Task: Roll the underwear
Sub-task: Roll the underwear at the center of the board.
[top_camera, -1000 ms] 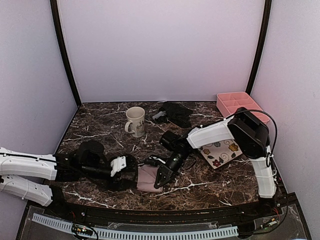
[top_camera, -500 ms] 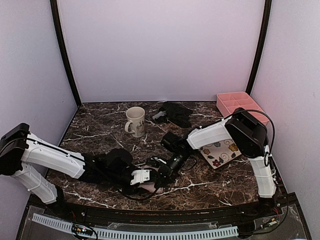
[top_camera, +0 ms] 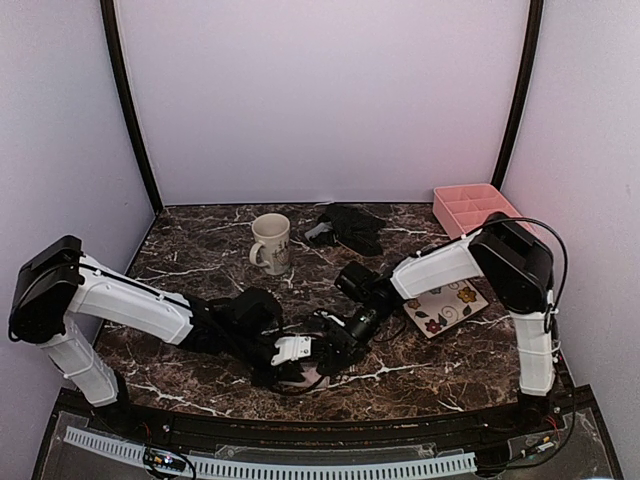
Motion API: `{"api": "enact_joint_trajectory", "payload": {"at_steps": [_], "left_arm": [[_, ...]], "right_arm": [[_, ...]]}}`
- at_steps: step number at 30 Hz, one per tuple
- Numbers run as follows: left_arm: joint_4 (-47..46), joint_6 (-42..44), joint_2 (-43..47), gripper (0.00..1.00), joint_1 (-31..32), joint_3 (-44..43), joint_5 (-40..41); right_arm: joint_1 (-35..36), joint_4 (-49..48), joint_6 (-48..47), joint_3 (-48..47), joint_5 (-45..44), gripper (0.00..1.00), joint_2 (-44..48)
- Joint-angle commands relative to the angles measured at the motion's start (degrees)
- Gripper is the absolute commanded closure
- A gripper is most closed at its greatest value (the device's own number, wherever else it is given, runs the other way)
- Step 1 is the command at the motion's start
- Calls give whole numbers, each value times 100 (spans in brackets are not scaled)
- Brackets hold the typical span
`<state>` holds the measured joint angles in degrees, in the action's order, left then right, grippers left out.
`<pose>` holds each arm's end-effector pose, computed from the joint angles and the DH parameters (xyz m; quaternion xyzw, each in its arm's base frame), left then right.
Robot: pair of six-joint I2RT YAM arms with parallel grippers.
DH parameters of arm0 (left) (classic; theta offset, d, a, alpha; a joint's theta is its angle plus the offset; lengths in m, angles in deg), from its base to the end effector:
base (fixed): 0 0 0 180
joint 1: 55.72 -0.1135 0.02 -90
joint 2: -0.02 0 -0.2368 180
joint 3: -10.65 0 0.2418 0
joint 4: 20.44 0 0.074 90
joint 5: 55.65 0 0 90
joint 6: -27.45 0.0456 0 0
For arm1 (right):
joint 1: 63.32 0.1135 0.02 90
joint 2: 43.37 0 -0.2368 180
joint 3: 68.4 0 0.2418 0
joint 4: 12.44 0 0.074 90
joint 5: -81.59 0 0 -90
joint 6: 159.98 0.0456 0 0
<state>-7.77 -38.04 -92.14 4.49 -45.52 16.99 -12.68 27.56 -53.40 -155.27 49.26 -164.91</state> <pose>0.1383 -0.2690 0.1198 0.6626 0.6475 -0.2414 0.2889 0.2041 0.3095 0.0829 0.3158 -0.8113 -0.4628 0.1673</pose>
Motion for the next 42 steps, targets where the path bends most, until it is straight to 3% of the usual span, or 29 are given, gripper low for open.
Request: {"api": "enact_joint_trajectory", "payload": {"at_steps": [1, 5, 9, 13, 17, 20, 22, 27, 29, 32, 36, 42], "left_arm": [[971, -263, -359, 100, -531, -311, -1506], [1393, -321, -1105, 100, -1103, -816, -2897], [2101, -150, -1960, 100, -1279, -1425, -3612], [2519, 5, -2557, 100, -1333, -1800, -3999], [2807, 160, -2926, 100, -1379, -2076, -4161], [2949, 314, -3053, 100, -1426, -2197, -4237], [3082, 408, -3160, 100, -1456, -2313, -4282], [3357, 507, -3506, 100, -1496, -2576, -4368], [3373, 482, -3607, 100, -1520, -2607, -4415], [3418, 459, -3736, 100, -1542, -2684, -4404], [3603, 457, -3911, 100, -1602, -2888, -4409], [3633, 487, -4039, 99, -1670, -2923, -4471]], "right_arm": [[-88, -499, -36, 570, -1225, 58, 750], [-89, -745, -196, 1072, -2345, 53, 1344], [-89, -1455, -149, 1784, -3060, 51, 2310], [33, -2036, -717, 2480, -3675, 13, 3448], [122, -2511, -1339, 2926, -4358, 0, 4404], [118, -3084, -895, 3146, -5094, 0, 4691], [105, -2974, -401, 2969, -5735, 0, 4604], [-42, -3622, -674, 3000, -4063, 1, 4367], [87, -3795, -942, 3152, -3816, 4, 4424], [496, -4072, -1676, 3575, -3866, 7, 4705], [1079, -3703, -2430, 3686, -4073, 12, 4733], [1621, -4029, -3090, 3785, -4286, 22, 4152]]}}
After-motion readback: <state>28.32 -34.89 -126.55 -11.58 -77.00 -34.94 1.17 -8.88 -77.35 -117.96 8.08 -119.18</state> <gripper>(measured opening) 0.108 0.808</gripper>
